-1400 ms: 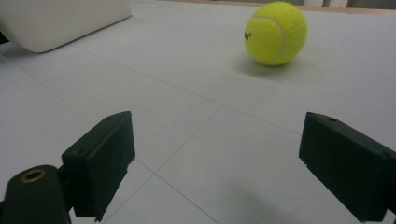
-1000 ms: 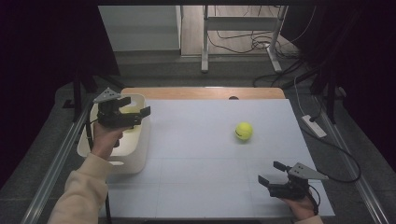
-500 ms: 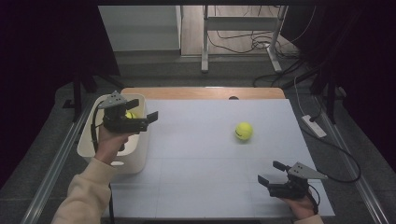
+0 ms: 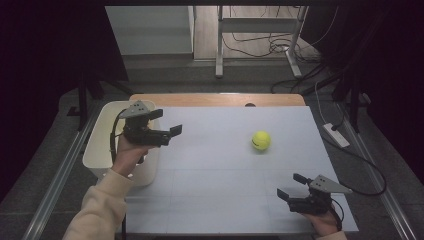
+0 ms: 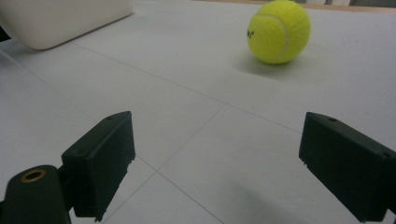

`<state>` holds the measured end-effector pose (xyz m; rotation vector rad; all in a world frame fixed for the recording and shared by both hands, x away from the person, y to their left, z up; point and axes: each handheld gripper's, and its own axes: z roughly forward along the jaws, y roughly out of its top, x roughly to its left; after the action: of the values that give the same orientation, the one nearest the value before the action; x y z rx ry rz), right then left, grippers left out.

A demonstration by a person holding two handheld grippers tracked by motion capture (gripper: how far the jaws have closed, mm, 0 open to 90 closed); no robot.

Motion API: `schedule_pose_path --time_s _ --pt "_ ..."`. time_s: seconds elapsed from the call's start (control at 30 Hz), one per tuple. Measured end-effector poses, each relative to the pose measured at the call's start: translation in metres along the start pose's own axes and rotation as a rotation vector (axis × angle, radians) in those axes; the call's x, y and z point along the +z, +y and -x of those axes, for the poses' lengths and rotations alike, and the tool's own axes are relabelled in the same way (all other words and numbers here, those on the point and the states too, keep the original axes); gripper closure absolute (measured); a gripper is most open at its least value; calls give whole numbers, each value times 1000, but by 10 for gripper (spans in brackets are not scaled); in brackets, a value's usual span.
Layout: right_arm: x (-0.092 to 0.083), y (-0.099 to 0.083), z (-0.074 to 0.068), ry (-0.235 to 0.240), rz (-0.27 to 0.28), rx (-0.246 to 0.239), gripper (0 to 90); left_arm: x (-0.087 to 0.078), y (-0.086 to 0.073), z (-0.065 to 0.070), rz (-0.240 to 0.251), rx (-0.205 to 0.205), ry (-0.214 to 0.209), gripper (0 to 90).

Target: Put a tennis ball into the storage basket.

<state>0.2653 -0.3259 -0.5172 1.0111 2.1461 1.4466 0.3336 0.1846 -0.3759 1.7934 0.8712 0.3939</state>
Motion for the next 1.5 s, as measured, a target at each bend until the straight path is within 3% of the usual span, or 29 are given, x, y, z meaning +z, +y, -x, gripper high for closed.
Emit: schedule_pose_path --time_s 1.03,1.5 --pt "-5 -2 -1 -2 9 4 105 49 4 28 -61 40 -102 65" --pt "1 0 -3 18 6 -13 105 72 4 40 -93 54 -123 64"
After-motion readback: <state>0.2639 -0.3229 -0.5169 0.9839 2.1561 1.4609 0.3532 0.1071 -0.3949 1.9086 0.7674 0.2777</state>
